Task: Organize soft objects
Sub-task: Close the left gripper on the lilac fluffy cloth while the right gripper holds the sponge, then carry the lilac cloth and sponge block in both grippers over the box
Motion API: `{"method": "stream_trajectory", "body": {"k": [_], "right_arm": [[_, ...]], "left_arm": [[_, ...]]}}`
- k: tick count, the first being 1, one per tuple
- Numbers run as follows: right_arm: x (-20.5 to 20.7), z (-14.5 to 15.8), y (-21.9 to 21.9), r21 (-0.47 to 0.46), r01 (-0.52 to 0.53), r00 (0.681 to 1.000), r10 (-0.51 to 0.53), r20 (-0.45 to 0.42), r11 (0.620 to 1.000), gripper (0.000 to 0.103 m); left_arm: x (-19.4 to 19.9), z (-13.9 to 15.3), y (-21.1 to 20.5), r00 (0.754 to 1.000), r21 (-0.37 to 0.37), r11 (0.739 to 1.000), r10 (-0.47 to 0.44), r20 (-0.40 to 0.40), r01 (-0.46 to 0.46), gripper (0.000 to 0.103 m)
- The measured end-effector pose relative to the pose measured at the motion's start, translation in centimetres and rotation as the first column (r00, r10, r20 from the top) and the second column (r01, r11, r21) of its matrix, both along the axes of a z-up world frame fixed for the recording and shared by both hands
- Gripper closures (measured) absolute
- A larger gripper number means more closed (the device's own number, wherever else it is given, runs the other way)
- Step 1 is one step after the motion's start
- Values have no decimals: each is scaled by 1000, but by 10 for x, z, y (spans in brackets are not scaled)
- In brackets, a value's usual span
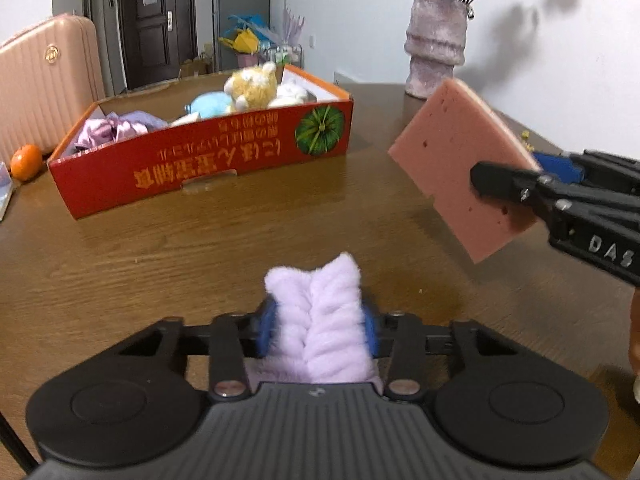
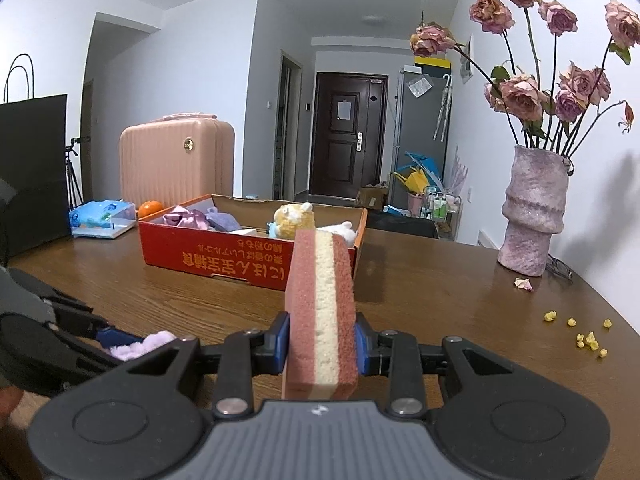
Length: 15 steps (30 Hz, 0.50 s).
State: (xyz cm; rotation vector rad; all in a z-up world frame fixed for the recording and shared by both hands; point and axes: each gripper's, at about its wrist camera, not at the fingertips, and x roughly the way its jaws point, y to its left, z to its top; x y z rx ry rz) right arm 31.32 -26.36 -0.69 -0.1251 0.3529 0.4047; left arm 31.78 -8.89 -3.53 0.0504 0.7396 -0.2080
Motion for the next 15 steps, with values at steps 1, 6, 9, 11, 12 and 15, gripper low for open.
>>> {"method": "stream_trajectory", "body": {"k": [1,6,9,11,12,15], "right_arm": [[1,1,1,-1,-2,1000,2,1,1000,72],[5,8,8,-2,-11,1000,11,16,1000,72],[9,13,16,-8,-19,999,19,26,1000,72],[13,16,21,-12,-24,999,24,31,1000,72],[15,18,25,-15,-27,999,27,34,1000,72],[22,24,34,-18,-33,998,34,47,999,72]], "left_arm": [[0,2,1,1000,-6,1000,0,7,0,73],[-1,17,10,998,-14,1000,24,57,-23,78],[3,25,19,996,-26,999,48,80,-46,78],[6,30,26,993,-33,998,62,97,-59,78],[7,33,29,992,-38,997,68,106,-64,78],[12,43,40,986,-56,995,87,140,-80,78]]}}
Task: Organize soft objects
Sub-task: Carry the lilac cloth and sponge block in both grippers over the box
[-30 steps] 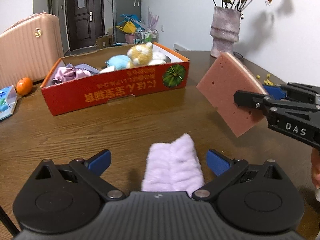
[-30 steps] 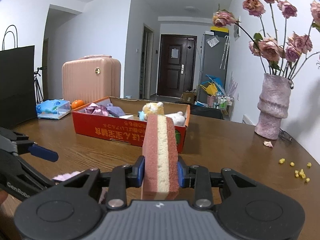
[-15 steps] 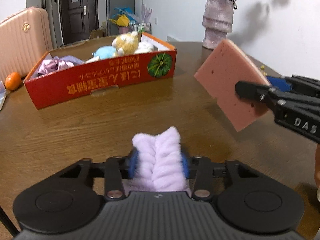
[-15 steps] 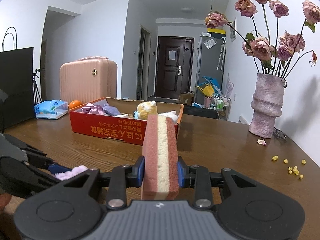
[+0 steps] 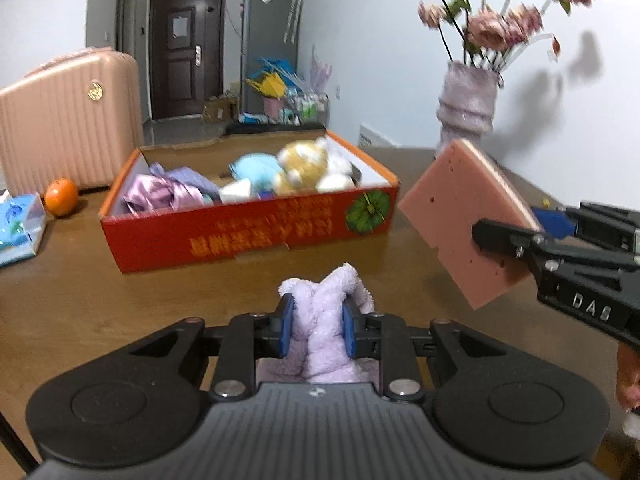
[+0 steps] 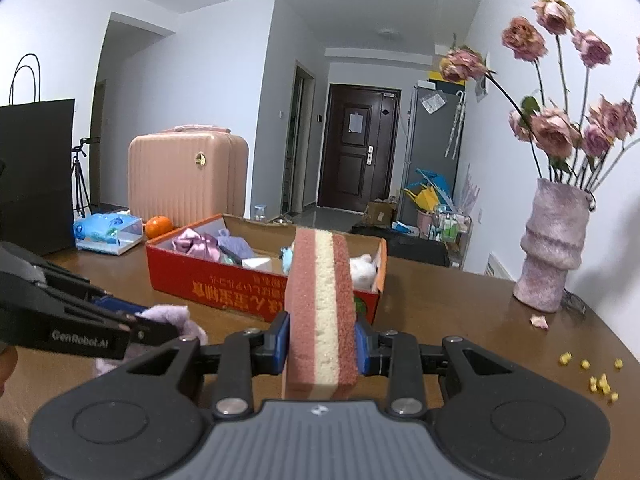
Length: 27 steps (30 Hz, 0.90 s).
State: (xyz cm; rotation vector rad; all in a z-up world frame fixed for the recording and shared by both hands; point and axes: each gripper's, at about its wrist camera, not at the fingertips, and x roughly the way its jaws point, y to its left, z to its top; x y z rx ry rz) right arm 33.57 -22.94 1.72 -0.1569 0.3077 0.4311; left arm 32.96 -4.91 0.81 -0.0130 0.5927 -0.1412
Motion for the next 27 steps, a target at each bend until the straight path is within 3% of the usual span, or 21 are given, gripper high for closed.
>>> {"method": "stream_trajectory", "body": {"k": [16,27], "right_arm": [[71,26,66,65,-11,998,7,55,998,72],[144,18,111,99,-1,999,-3,40,995,71]], "left_arm": [[56,51,58,972,-129,985,140,188,-117,78],[128,50,96,954,-162,968,222,201,-191,78]]}}
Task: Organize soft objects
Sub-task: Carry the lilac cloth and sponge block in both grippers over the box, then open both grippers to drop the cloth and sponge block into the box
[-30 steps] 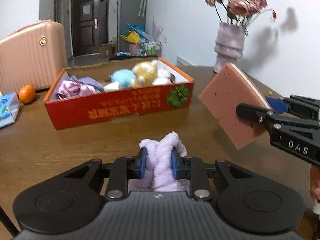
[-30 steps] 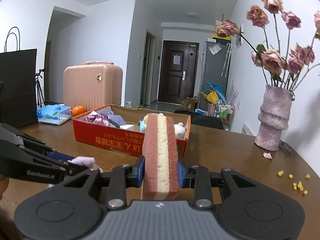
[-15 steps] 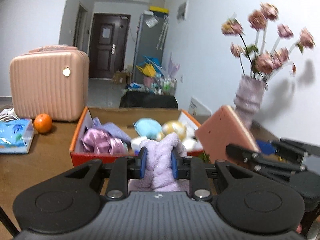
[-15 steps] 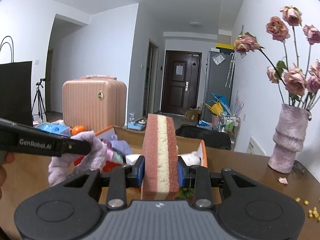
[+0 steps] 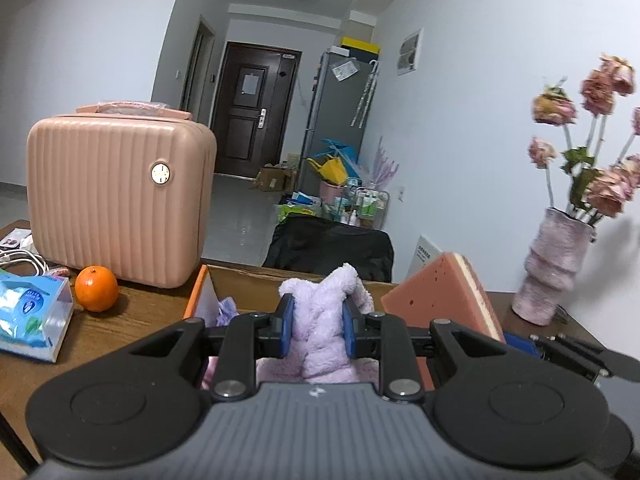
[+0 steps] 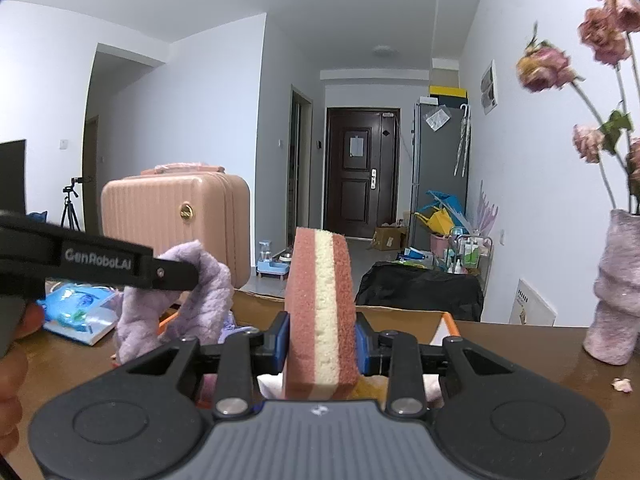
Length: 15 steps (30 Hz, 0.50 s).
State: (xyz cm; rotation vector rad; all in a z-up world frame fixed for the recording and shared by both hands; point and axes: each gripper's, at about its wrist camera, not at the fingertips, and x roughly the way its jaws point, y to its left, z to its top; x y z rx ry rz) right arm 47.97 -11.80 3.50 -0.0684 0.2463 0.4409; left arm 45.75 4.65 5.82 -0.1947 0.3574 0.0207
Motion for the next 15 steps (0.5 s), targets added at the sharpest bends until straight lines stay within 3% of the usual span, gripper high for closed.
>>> {"method": "stream_trajectory", "body": {"k": [12,14,15], "right_arm": [[64,-23,30,-71,14,999,-17,-34,997,70],[67,-23,32,-84,23,999,-25,-29,996,60],[67,-24,32,-94,38,999,-40,-27,995,55]], "left_arm": [[63,-17,16,999,26,1000,13,-48,-12,75],[68,-20,18,998,29,999,18,-63,-16,49],[68,-21,19,998,34,999,27,-58,-25,43]]}}
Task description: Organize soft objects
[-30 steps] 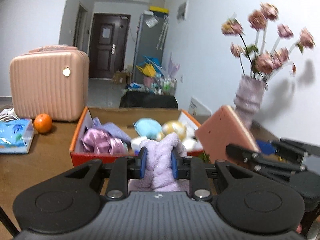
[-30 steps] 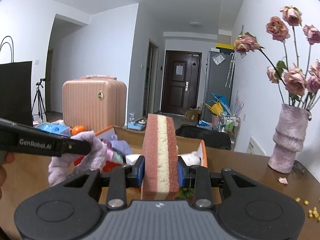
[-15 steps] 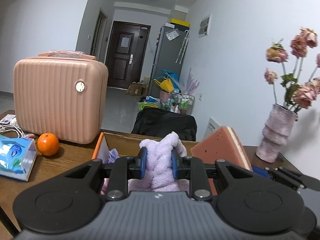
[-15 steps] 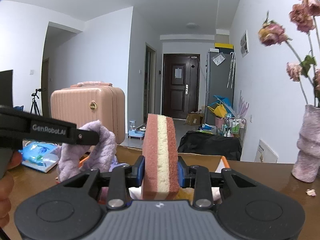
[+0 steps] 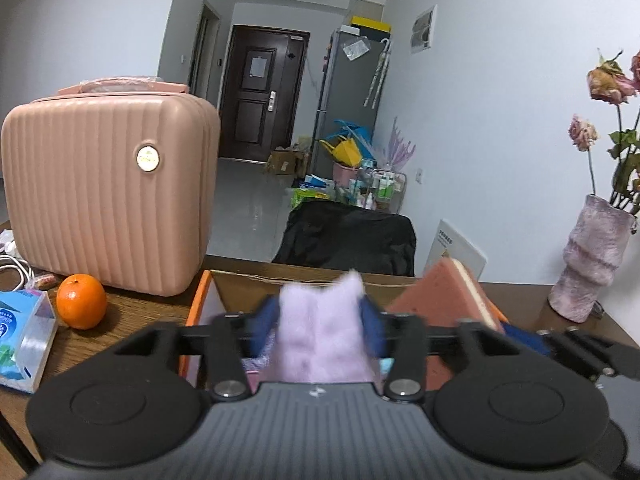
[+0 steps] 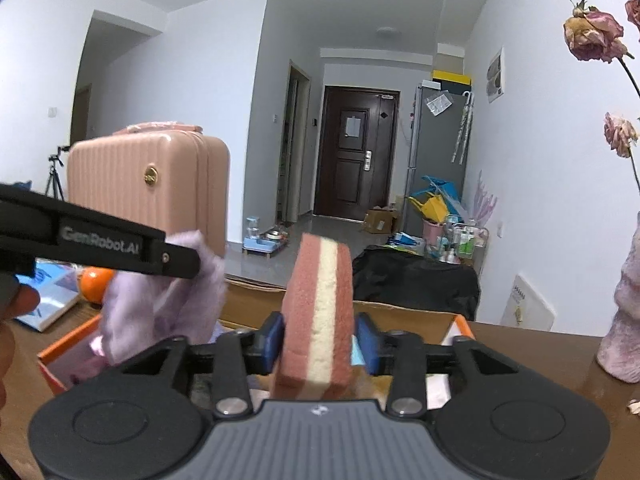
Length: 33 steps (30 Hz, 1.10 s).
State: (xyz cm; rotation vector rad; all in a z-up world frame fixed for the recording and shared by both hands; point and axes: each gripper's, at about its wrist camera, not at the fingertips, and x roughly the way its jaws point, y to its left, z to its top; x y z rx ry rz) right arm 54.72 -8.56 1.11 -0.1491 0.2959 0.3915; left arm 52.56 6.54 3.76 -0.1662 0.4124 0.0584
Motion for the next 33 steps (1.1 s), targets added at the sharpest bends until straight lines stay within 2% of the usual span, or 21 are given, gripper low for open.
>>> {"method": "stream_trajectory", "body": {"k": [2,3,5,8,10,15,20,28,33], "right_arm": [[1,-1,-2,-7,26,1000,-26,8,1000,37],[2,-1,-4,-6,34,999,-34,9,999,33],[1,0,-7,0,57,998,-57,15,998,19],[-2,4,-14,13,88,995,-88,39,996,4],[-8,7,-20,34,106,993,-107,50,994,0],[-30,20,-43,91,133,989,-138,52,987,0],[-73,35,-68,123,154,983,-164,78,980,0],[-163,44,-91,100,127,977,-141,160,987,0],[-215,40,-101,88,102,981,-115,157,991,0]], "left_arm": [[-2,1,1,1000,14,1000,21,11,-21,22],[-4,3,2,1000,13,1000,26,18,-26,19],[-8,5,3,999,17,999,34,31,-35,11],[-15,9,4,996,37,997,65,60,-67,2],[-22,11,5,995,43,996,78,67,-81,0],[-51,19,7,992,58,994,85,89,-91,0],[-101,26,6,989,101,991,75,129,-88,0],[-191,34,1,982,159,985,39,185,-69,0],[-247,30,0,980,154,986,31,197,-62,0]]}}
